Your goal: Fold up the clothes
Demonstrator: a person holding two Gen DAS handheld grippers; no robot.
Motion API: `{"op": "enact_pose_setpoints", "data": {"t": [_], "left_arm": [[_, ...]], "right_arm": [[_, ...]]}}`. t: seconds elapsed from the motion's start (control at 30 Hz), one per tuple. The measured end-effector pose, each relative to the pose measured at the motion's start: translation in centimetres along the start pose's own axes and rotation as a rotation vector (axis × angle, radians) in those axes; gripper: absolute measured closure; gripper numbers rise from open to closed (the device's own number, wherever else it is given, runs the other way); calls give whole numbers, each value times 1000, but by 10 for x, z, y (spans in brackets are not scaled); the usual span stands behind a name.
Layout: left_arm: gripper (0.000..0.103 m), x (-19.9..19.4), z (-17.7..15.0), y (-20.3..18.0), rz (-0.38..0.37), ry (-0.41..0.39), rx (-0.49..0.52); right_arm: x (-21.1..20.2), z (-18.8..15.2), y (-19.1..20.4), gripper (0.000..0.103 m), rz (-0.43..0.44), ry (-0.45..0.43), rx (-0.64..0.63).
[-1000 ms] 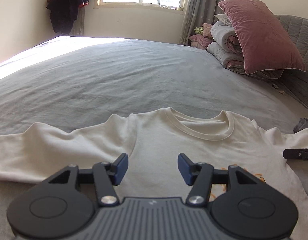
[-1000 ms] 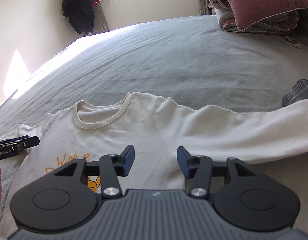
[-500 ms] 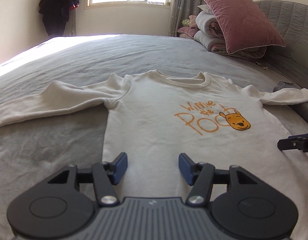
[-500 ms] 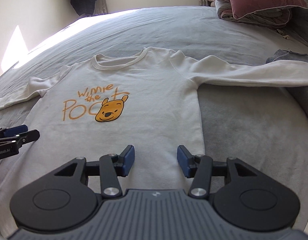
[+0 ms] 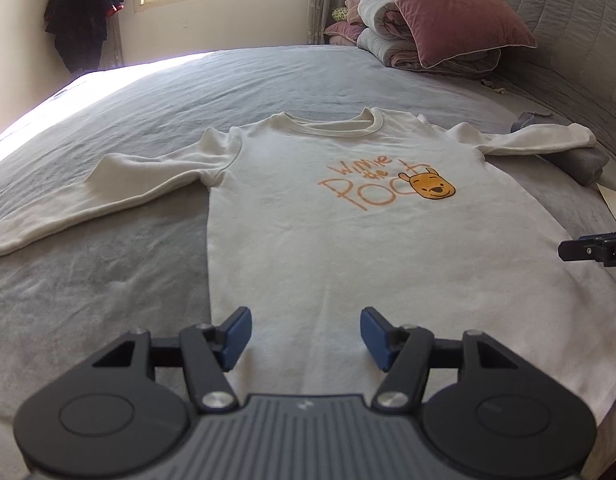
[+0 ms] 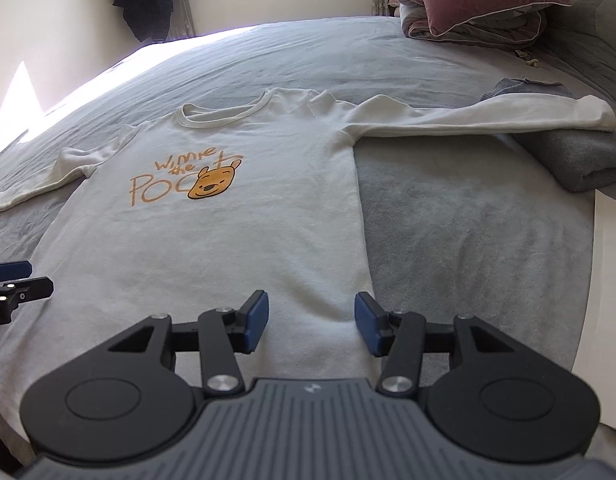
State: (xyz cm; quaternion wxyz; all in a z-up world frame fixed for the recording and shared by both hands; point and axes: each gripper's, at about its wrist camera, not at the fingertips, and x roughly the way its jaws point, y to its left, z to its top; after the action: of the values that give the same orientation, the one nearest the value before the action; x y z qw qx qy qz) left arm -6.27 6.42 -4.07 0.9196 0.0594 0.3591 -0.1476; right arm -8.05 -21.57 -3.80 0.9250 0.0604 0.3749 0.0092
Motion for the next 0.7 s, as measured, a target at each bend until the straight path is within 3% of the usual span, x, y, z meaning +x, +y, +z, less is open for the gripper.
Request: {"op": "enact_pose_setpoints", "data": {"t": [0.43,0.7], "left_arm": [[16,13,71,-24,15,-57,82],[13,42,82,-21,2,-39,47]], "right_arm": [[9,58,-55,41,-62,-101,154],[42,94,-91,39,-99,-134,241]]}}
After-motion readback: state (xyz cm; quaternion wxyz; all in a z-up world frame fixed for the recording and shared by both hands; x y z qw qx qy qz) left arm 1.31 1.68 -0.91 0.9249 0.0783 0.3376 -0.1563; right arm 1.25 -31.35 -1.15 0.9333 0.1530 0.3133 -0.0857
